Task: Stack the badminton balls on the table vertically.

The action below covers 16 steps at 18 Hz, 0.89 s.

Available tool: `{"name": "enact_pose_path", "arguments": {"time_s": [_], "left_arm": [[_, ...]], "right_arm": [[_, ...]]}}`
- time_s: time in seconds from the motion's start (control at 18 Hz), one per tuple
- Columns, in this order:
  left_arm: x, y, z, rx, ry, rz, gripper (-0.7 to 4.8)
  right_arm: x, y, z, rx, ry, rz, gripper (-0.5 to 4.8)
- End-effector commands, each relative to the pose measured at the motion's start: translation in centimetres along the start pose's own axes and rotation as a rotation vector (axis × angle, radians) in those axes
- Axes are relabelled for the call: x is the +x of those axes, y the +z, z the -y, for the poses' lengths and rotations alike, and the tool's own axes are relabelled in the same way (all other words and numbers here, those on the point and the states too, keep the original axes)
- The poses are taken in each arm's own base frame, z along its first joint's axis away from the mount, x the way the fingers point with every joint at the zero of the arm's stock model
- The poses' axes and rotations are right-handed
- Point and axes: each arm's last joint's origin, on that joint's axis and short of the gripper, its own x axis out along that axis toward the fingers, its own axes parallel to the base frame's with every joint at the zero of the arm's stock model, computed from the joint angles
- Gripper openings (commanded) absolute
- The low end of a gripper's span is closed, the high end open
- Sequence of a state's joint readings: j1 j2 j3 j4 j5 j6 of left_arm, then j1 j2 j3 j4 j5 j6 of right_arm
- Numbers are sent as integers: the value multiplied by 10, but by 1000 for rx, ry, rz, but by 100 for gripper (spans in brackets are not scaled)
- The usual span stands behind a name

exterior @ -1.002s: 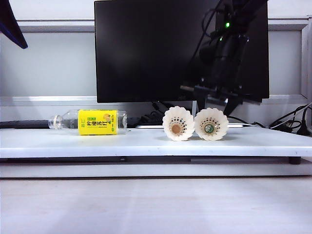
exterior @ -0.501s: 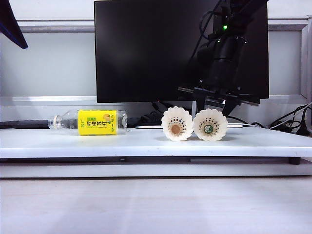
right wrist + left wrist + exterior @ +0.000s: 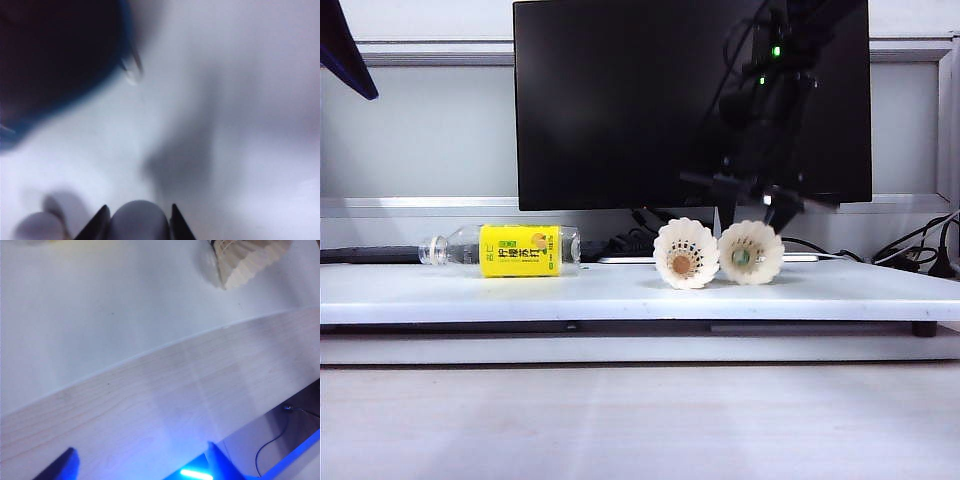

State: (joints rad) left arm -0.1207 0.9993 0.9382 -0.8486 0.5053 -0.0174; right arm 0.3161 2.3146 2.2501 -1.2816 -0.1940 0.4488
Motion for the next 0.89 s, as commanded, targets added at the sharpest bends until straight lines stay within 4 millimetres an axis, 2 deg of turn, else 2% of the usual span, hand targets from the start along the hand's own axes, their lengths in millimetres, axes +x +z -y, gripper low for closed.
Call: {"name": "enact_pose_path", "arguments": {"time_s": [0.06, 0.67, 0.89], "left_arm": [[-1, 2, 1, 18, -4, 20, 344], [-1, 4, -1, 27, 59, 38, 344], [-1, 5, -1, 32, 59, 49, 344]], "right_arm": [[-20, 3, -5, -87, -43, 88, 107], [-67, 2, -11, -156, -92, 314, 107], [-88, -1, -20, -199, -129, 444, 107]]}}
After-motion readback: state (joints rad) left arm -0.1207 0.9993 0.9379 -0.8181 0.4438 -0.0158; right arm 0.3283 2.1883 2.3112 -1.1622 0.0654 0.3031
